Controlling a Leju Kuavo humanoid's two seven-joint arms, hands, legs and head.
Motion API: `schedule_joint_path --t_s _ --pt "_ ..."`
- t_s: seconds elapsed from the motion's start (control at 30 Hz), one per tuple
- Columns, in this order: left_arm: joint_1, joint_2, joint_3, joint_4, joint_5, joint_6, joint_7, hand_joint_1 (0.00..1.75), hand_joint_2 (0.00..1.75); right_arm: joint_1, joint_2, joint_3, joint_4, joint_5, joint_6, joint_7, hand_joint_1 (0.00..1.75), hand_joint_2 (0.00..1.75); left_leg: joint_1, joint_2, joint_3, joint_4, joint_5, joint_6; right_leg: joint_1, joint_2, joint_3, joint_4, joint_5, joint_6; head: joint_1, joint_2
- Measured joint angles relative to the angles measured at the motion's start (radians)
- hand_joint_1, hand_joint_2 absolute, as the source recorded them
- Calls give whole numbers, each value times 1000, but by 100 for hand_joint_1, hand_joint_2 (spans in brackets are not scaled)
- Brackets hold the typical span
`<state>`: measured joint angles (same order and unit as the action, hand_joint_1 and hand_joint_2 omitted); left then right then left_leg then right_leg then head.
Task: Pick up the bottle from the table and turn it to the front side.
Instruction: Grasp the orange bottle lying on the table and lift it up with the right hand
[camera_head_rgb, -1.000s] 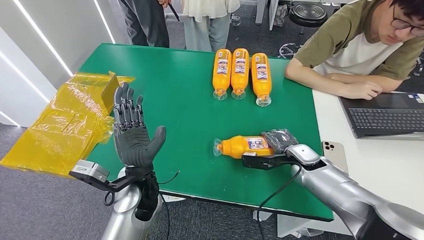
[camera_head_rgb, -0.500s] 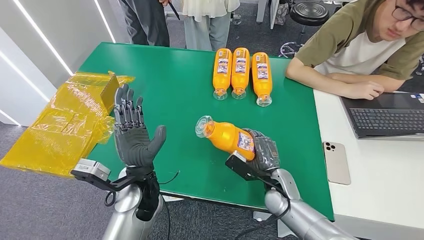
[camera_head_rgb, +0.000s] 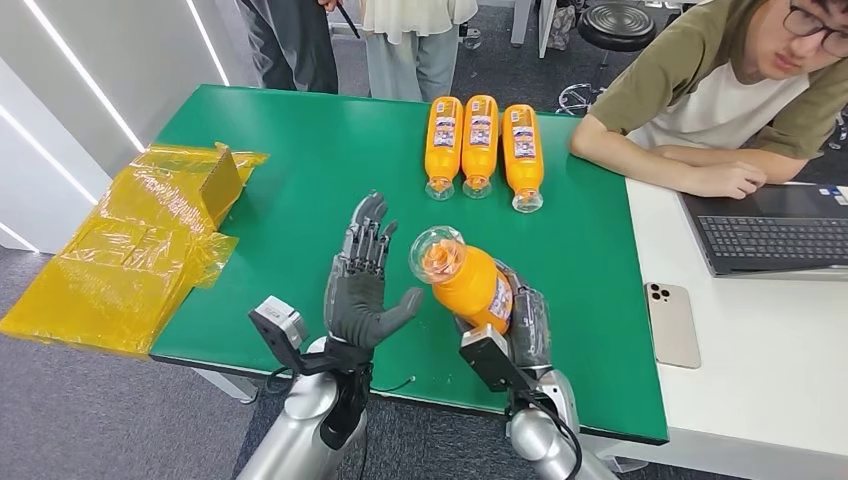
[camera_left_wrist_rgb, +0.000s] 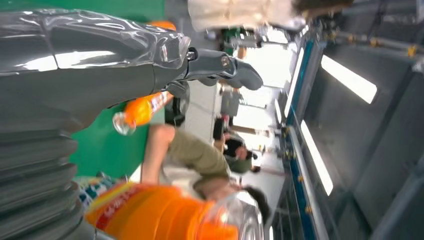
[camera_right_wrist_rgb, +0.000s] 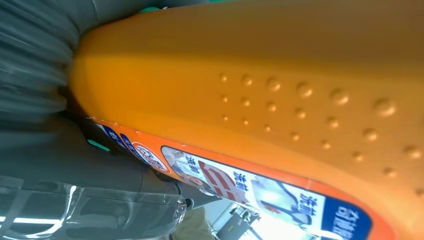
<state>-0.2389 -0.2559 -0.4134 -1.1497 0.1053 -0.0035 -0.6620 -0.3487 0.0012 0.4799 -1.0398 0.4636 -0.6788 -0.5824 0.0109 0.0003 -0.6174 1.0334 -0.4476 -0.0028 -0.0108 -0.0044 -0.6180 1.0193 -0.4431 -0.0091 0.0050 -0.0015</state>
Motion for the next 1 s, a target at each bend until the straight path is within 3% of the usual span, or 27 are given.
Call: schedule_joint_path --t_s 0.4,0.67,1.0 --pt "-26 -6 -27 55 4 -51 3 0 175 6 6 1 -10 29 20 38 175 175 0 0 0 0 0 0 0 0 0 0 0 0 0 0" --pt "-30 -8 -44 58 -9 -94 4 0 175 16 6 18 -9 152 173 176 175 175 0 0 0 0 0 0 0 0 0 0 0 0 0 0" --pt "-29 -8 -43 58 -17 -94 10 0 175 -32 14 43 37 175 282 190 175 175 0 0 0 0 0 0 0 0 0 0 0 0 0 0"
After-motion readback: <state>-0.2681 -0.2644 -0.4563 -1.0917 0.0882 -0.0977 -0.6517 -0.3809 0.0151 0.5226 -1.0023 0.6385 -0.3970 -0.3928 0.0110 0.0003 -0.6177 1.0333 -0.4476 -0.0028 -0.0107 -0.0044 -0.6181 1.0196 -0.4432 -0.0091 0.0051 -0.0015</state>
